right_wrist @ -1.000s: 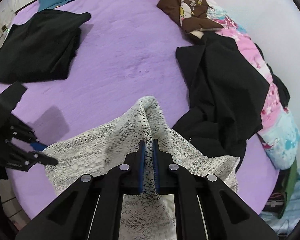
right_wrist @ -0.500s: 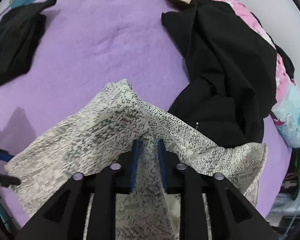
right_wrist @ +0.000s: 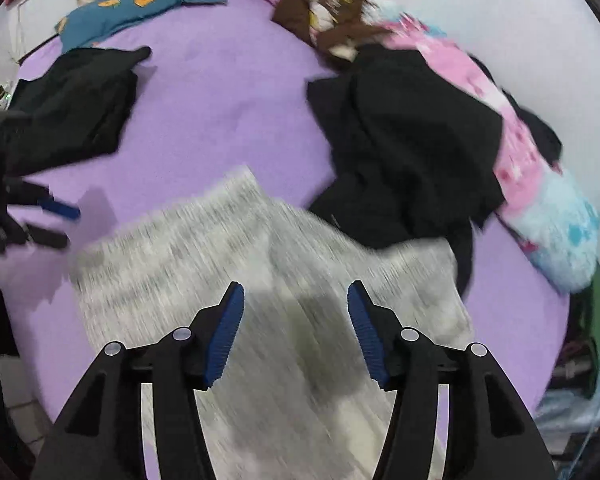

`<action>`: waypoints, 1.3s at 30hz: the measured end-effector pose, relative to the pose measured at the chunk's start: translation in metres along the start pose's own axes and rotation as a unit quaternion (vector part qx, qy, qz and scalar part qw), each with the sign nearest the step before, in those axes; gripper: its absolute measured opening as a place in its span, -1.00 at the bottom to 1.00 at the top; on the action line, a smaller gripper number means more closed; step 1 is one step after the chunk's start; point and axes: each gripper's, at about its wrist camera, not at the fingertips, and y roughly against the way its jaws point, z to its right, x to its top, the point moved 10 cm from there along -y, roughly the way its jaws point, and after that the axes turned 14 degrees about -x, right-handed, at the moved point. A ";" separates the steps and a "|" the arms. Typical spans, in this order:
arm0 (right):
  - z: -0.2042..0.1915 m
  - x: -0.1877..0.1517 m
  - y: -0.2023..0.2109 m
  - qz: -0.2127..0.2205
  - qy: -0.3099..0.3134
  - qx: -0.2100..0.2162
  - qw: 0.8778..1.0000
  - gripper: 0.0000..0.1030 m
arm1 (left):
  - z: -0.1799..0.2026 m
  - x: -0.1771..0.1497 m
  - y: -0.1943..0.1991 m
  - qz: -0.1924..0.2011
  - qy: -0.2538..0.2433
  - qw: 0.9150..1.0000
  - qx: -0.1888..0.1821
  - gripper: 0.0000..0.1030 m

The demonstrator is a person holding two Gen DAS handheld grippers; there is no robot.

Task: Fold large clothes

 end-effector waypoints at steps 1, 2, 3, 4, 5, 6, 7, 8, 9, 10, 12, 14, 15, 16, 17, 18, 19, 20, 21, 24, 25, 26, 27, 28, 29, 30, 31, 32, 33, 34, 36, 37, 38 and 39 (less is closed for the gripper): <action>0.008 -0.011 -0.004 -0.011 -0.001 -0.002 1.000 0.05 | 0.006 -0.002 -0.007 -0.005 -0.005 1.000 -0.006 0.46; 0.018 -0.034 -0.010 -0.032 0.002 -0.004 0.999 0.05 | 0.011 -0.003 -0.014 -0.011 -0.011 1.000 -0.010 0.47; 0.024 -0.046 -0.013 -0.043 0.004 -0.005 0.999 0.05 | 0.017 -0.005 -0.022 -0.015 -0.017 1.000 -0.017 0.50; 0.029 -0.061 -0.017 -0.056 0.007 -0.005 0.998 0.05 | 0.020 -0.005 -0.026 -0.019 -0.018 0.999 -0.022 0.52; 0.035 -0.081 -0.022 -0.072 0.014 -0.002 0.997 0.05 | 0.023 -0.005 -0.033 -0.025 -0.019 0.999 -0.029 0.53; 0.038 -0.091 -0.023 -0.079 0.021 -0.003 0.997 0.05 | 0.027 -0.007 -0.041 -0.031 -0.020 0.999 -0.036 0.54; 0.039 -0.101 -0.023 -0.083 0.030 -0.004 0.996 0.05 | 0.028 -0.009 -0.046 -0.035 -0.023 0.998 -0.038 0.54; 0.040 -0.112 -0.023 -0.088 0.043 -0.005 0.995 0.05 | 0.030 -0.011 -0.053 -0.041 -0.026 0.998 -0.038 0.55; 0.042 -0.122 -0.025 -0.093 0.051 -0.006 0.994 0.05 | 0.031 -0.013 -0.058 -0.046 -0.027 0.998 -0.038 0.55; 0.044 -0.131 -0.027 -0.101 0.054 -0.006 0.993 0.05 | 0.034 -0.015 -0.065 -0.052 -0.031 0.997 -0.038 0.55; 0.048 -0.146 -0.030 -0.114 0.058 -0.009 0.992 0.05 | 0.036 -0.017 -0.073 -0.057 -0.034 0.997 -0.039 0.55; 0.049 -0.155 -0.034 -0.119 0.059 -0.005 0.991 0.05 | 0.035 -0.018 -0.078 -0.060 -0.036 0.997 -0.034 0.55; 0.048 -0.158 -0.037 -0.120 0.056 0.005 0.991 0.05 | 0.034 -0.019 -0.078 -0.060 -0.035 0.997 -0.034 0.55; 0.045 -0.162 -0.037 -0.121 0.055 0.014 0.991 0.03 | 0.034 -0.019 -0.080 -0.060 -0.035 0.997 -0.034 0.55; 0.044 -0.164 -0.039 -0.123 0.058 0.018 0.991 0.01 | 0.034 -0.019 -0.080 -0.059 -0.036 0.997 -0.034 0.55; 0.040 -0.168 -0.044 -0.129 0.063 0.021 0.989 0.01 | 0.034 -0.018 -0.079 -0.059 -0.036 0.997 -0.035 0.56; 0.039 -0.170 -0.049 -0.133 0.065 0.025 0.989 0.00 | 0.034 -0.018 -0.079 -0.059 -0.036 0.997 -0.035 0.56; 0.038 -0.172 -0.053 -0.136 0.066 0.026 0.988 -0.09 | 0.034 -0.018 -0.079 -0.059 -0.034 0.997 -0.035 0.56; 0.037 -0.174 -0.058 -0.142 0.067 0.023 0.987 -0.17 | 0.035 -0.018 -0.080 -0.059 -0.034 0.997 -0.035 0.56; 0.031 -0.178 -0.061 -0.150 0.075 0.034 0.985 -0.77 | 0.034 -0.019 -0.080 -0.062 -0.038 0.997 -0.034 0.57; 0.030 -0.180 -0.060 -0.149 0.081 0.036 0.985 -0.83 | 0.034 -0.019 -0.080 -0.062 -0.037 0.997 -0.035 0.57; 0.032 -0.181 -0.057 -0.147 0.086 0.034 0.985 -0.84 | 0.034 -0.018 -0.079 -0.062 -0.035 0.997 -0.036 0.57; 0.036 -0.181 -0.054 -0.143 0.084 0.028 0.986 -0.84 | 0.033 -0.018 -0.079 -0.061 -0.033 0.997 -0.038 0.57; 0.042 -0.180 -0.050 -0.138 0.080 0.016 0.987 -0.85 | 0.033 -0.018 -0.079 -0.061 -0.032 0.997 -0.039 0.57; 0.048 -0.179 -0.046 -0.133 0.073 0.006 0.988 -0.86 | 0.032 -0.018 -0.078 -0.060 -0.032 0.997 -0.038 0.57; 0.060 -0.177 -0.040 -0.127 0.059 -0.009 0.990 -0.86 | 0.033 -0.018 -0.078 -0.059 -0.032 0.997 -0.038 0.57; 0.072 -0.175 -0.036 -0.124 0.043 -0.019 0.991 -0.86 | 0.033 -0.018 -0.078 -0.059 -0.033 0.997 -0.037 0.57; 0.080 -0.174 -0.033 -0.120 0.037 -0.031 0.992 -0.86 | 0.033 -0.018 -0.077 -0.059 -0.033 0.997 -0.036 0.57; 0.092 -0.172 -0.029 -0.116 0.026 -0.047 0.992 -0.86 | 0.033 -0.018 -0.077 -0.059 -0.034 0.997 -0.034 0.57; 0.101 -0.172 -0.026 -0.117 0.017 -0.057 0.991 -0.86 | 0.033 -0.018 -0.077 -0.060 -0.035 0.997 -0.032 0.57; 0.111 -0.174 -0.025 -0.121 0.010 -0.073 0.990 -0.86 | 0.033 -0.018 -0.076 -0.058 -0.040 0.997 -0.021 0.57; 0.113 -0.174 -0.025 -0.121 0.010 -0.083 0.989 -0.86 | 0.032 -0.018 -0.076 -0.059 -0.043 0.997 -0.017 0.57; 0.111 -0.174 -0.027 -0.125 0.006 -0.084 0.989 -0.86 | 0.032 -0.018 -0.076 -0.060 -0.046 0.997 -0.012 0.57; 0.110 -0.176 -0.033 -0.131 0.002 -0.086 0.988 -0.86 | 0.032 -0.019 -0.076 -0.060 -0.049 0.997 -0.007 0.57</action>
